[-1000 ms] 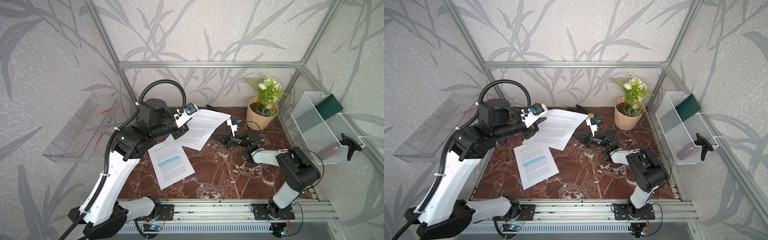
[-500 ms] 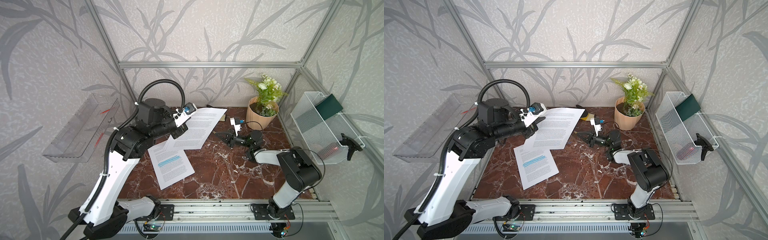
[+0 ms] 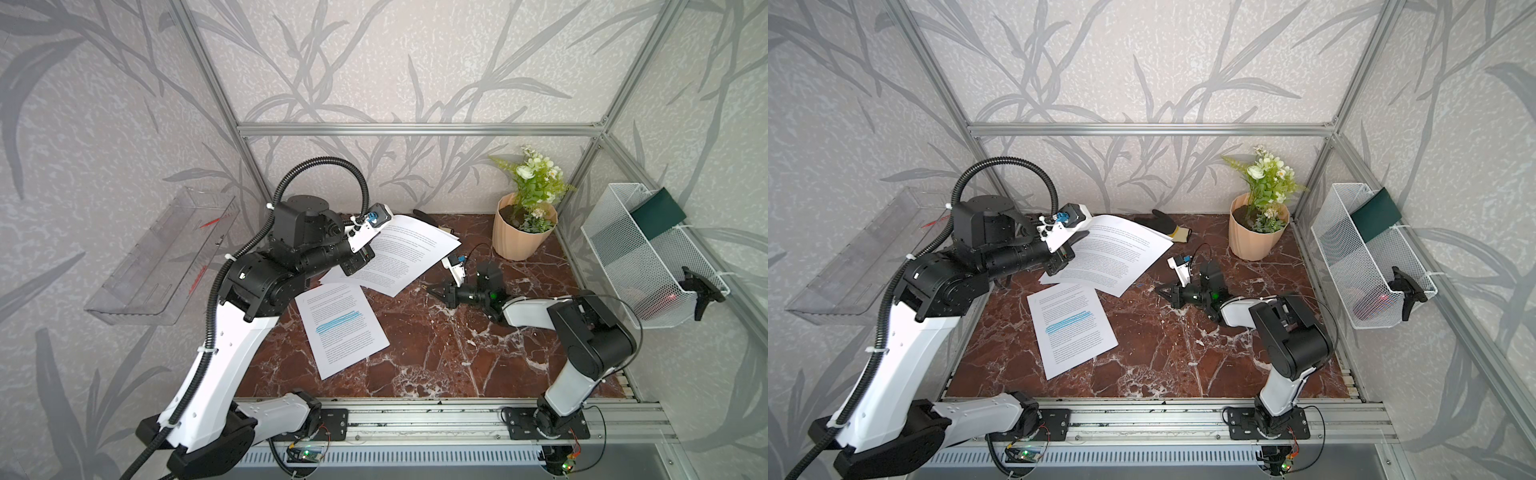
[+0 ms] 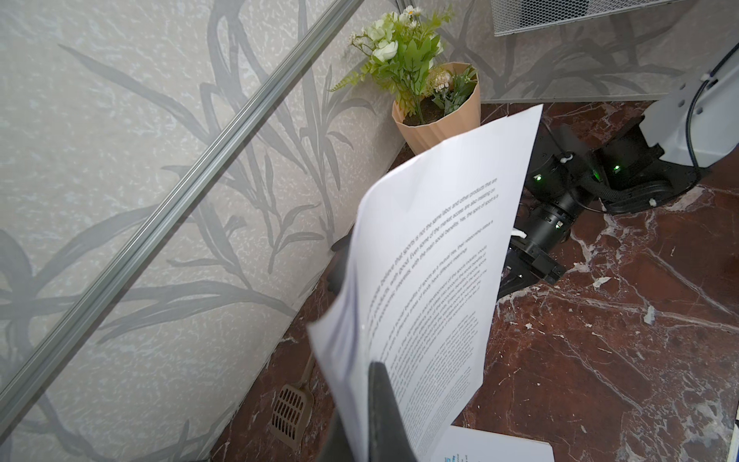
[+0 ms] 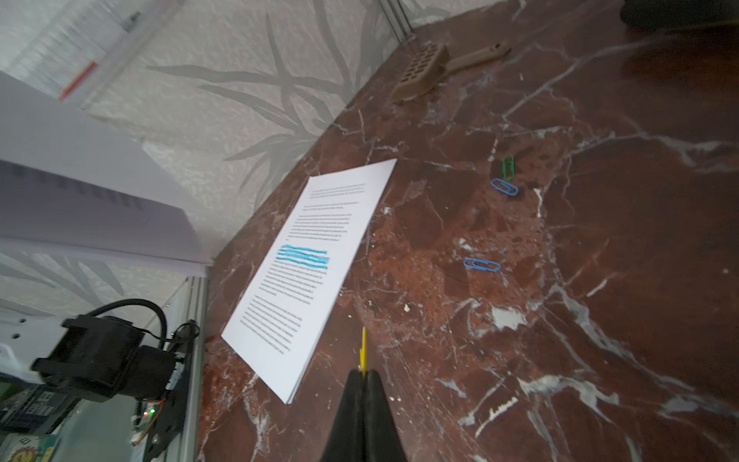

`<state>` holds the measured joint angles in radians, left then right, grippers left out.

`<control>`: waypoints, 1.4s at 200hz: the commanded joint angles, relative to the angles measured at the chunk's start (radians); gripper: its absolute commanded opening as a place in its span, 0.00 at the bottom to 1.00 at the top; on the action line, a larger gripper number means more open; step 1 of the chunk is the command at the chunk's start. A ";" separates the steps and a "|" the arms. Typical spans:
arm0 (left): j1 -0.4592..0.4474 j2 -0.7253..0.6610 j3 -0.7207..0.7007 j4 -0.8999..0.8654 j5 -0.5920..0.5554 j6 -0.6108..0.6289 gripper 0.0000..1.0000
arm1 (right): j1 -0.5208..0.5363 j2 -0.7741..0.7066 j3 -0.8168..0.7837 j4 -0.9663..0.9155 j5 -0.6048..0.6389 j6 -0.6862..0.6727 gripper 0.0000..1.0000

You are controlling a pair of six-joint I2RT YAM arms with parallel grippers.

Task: Unclip the paperclips from the documents
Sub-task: Place the paper clip at the center of the board.

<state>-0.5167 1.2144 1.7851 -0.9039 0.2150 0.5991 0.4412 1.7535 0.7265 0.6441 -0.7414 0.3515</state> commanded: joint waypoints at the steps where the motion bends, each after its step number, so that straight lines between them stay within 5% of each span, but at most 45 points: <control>1: 0.004 -0.004 0.015 0.028 0.006 0.006 0.00 | 0.012 0.058 0.059 -0.167 0.125 -0.061 0.00; 102: 0.003 -0.029 -0.025 0.031 0.002 -0.009 0.00 | 0.096 0.178 0.256 -0.418 0.328 -0.105 0.01; 119: 0.004 -0.030 -0.030 0.031 0.007 -0.009 0.00 | 0.102 0.181 0.272 -0.452 0.339 -0.122 0.11; 147: 0.004 -0.017 -0.027 0.023 0.023 -0.010 0.00 | 0.101 0.163 0.270 -0.478 0.365 -0.124 0.44; 179: 0.003 -0.003 -0.036 0.048 0.067 -0.041 0.00 | 0.082 0.026 0.203 -0.476 0.436 -0.111 0.61; 242: -0.051 0.010 -0.187 0.235 0.188 -0.188 0.00 | -0.066 -0.433 0.020 -0.602 0.660 -0.085 0.66; 280: -0.133 0.069 -0.328 0.451 0.245 -0.327 0.00 | -0.148 -0.545 0.072 -0.832 0.797 -0.085 0.67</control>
<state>-0.6033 1.2388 1.5166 -0.6460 0.3904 0.3920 0.3256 1.2419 0.7673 0.0265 -0.0814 0.2615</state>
